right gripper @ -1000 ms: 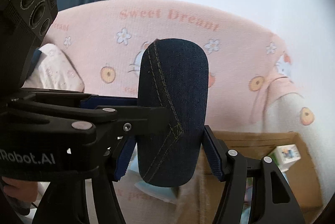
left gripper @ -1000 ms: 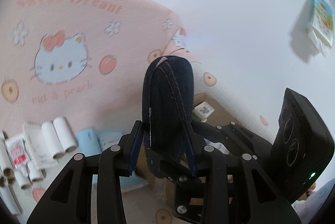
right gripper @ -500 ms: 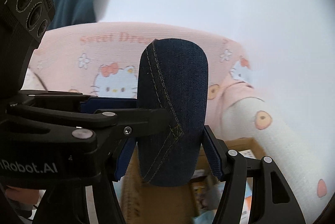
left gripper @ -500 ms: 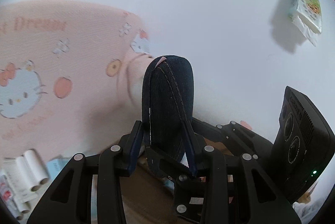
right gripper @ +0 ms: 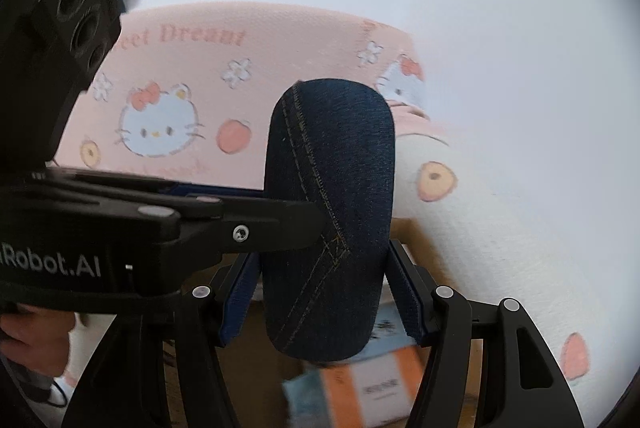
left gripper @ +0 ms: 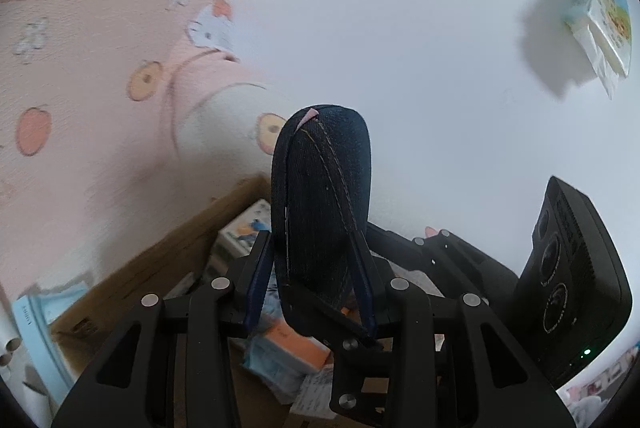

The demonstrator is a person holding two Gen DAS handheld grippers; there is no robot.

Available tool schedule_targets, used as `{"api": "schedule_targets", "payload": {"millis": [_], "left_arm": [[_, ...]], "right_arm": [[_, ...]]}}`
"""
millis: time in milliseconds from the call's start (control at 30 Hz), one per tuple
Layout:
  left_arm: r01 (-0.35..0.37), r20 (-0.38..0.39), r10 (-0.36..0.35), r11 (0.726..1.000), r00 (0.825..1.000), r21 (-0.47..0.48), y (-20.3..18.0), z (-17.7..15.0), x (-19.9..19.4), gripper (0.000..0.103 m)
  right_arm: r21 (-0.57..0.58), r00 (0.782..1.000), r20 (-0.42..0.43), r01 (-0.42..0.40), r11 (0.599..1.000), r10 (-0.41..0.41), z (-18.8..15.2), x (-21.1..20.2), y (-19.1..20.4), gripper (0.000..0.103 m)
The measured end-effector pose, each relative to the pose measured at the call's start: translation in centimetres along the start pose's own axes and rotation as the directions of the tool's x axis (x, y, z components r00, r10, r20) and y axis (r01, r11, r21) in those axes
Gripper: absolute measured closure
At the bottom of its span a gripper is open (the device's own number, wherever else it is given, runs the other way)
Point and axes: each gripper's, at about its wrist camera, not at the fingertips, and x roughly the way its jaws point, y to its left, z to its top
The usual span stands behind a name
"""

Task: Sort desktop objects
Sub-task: 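Lower the denim pouch with both grippers into the cardboard box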

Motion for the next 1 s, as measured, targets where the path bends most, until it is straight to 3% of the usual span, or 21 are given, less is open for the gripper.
{"api": "schedule_targets", "payload": {"millis": [367,733,1000], "left_arm": [[0.145,-0.105,-0.161,0.978,0.981,-0.148,0.6,-1.2,5.7,0.063],[0.131,-0.193,-0.188,0.953,0.963,-0.275,1.9,-3.4,10.5,0.063],[0.118,-0.268,-0.267,0.877,0.926,-0.465,4.3,-4.8,13.5,0.063]], "right_arm": [[-0.052,0.991,-0.127,0.031,0.998,-0.037,-1.8,0.7,-4.2,0.043],[-0.150,0.956,-0.293,-0.035,0.988,-0.011,-4.6,3.8,-6.1,0.043],[-0.187,0.909,-0.416,-0.124,0.975,0.035,-5.2,6.5,-7.4,0.043]]}}
